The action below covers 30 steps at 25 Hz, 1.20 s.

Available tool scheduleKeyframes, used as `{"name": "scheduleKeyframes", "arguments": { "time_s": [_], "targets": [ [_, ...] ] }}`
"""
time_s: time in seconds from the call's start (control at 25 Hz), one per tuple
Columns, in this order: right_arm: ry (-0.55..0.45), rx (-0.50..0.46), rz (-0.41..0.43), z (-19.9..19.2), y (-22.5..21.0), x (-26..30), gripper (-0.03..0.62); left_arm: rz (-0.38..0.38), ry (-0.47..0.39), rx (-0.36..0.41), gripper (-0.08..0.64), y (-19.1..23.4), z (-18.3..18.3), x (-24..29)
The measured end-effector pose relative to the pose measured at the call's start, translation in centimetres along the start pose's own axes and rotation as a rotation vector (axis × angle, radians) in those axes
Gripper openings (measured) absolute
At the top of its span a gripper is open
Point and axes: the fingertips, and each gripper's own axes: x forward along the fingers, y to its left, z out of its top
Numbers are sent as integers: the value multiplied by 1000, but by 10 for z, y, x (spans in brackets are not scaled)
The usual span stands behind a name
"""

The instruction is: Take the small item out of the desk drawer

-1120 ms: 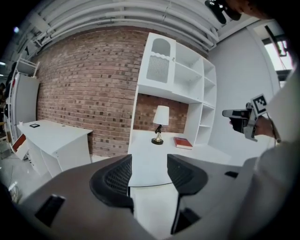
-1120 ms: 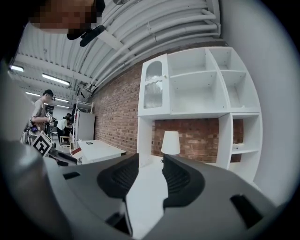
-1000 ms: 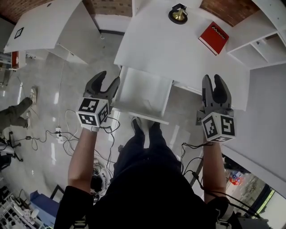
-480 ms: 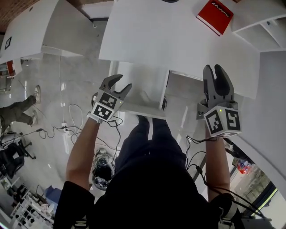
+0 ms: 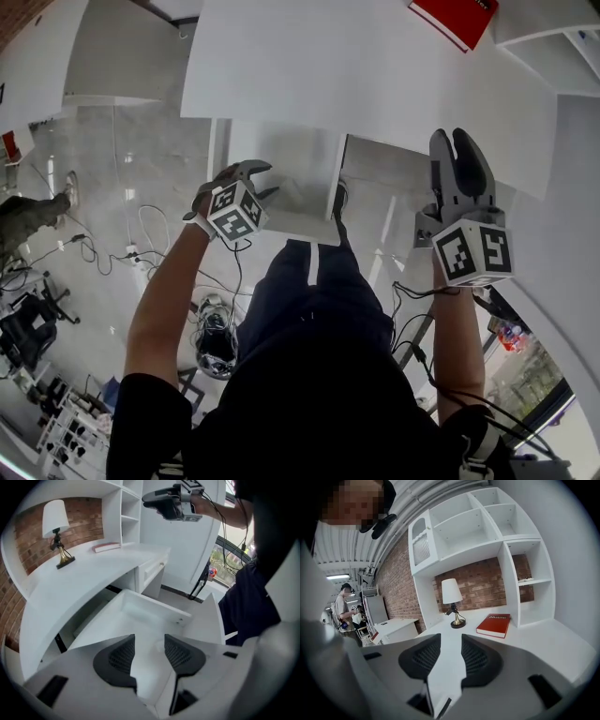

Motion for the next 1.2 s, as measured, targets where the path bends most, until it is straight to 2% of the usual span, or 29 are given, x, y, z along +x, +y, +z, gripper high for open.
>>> {"name": "scheduleKeyframes", "arguments": {
  "time_s": [0.16, 0.36, 0.56, 0.8, 0.92, 1.04, 1.2],
  "targets": [
    [7, 7, 8, -9, -1, 7, 132, -84, 34, -15, 196, -12, -13, 24],
    [23, 26, 4, -22, -9, 18, 126, -182, 102, 14, 196, -20, -26, 55],
    [48, 25, -15, -39, -19, 20, 115, -285, 167, -37, 196, -29, -44, 89],
    [74, 13, -30, -52, -28, 21, 112, -327, 180, -59, 179, -32, -49, 113],
    [83, 3, -35, -54, -30, 18, 110, -332, 190, -101, 177, -32, -54, 121],
    [89, 0, -40, -59, -31, 19, 109, -361, 201, -138, 140, -38, -66, 132],
    [90, 0, -45, -62, -30, 19, 104, -372, 180, -167, 128, -39, -68, 137]
  ]
}}
